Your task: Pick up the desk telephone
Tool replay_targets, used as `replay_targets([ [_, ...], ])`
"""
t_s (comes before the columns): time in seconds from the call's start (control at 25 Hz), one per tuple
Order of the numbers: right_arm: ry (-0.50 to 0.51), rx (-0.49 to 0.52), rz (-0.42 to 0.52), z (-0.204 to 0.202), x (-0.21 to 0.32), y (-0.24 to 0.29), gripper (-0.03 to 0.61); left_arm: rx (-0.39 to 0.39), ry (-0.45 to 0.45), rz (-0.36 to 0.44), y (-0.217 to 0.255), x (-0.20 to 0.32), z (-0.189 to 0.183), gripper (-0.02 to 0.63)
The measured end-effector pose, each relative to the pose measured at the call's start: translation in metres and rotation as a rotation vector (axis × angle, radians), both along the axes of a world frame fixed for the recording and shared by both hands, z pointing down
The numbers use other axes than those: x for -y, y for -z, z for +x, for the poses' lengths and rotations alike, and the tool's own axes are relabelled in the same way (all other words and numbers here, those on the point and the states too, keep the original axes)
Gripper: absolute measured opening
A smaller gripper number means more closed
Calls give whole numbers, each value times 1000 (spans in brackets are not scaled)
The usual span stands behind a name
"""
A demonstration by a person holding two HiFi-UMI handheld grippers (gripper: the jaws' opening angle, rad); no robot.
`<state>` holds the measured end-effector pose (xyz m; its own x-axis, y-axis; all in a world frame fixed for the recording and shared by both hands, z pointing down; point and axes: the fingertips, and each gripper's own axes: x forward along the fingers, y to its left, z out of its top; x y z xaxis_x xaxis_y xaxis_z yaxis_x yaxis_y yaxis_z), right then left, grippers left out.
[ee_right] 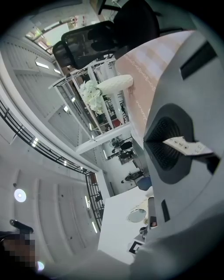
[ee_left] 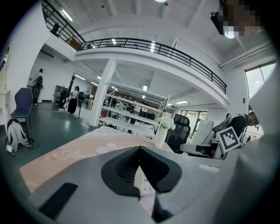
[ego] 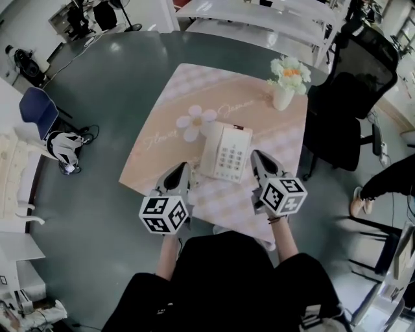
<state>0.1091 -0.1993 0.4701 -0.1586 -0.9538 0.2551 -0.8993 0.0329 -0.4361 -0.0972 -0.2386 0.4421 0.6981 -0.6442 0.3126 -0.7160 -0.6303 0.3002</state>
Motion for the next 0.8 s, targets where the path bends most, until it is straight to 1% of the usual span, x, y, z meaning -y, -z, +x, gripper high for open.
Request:
replay_targets([
  [0.24, -32, 43, -23, 10, 21, -16, -8, 27, -41, -67, -25, 31, 19, -2],
  [0.36, -6, 28, -45, 10, 24, -24, -8, 40, -74, -119, -37, 39, 28, -2],
  [0.44, 22, 6, -58, 9, 26, -28, -8, 64, -105, -145, -45, 41, 35, -2],
  [0.56, -1, -4, -89, 14, 26, -38, -8, 84, -153, -200, -61, 44, 43, -1],
  [0.68, -26, 31, -118, 18, 25, -50, -8, 82, -193, -253, -74, 49, 49, 2],
  [0.8, -24, 91, -154, 16, 25, -64, -3, 108, -225, -276, -86, 55, 53, 5],
])
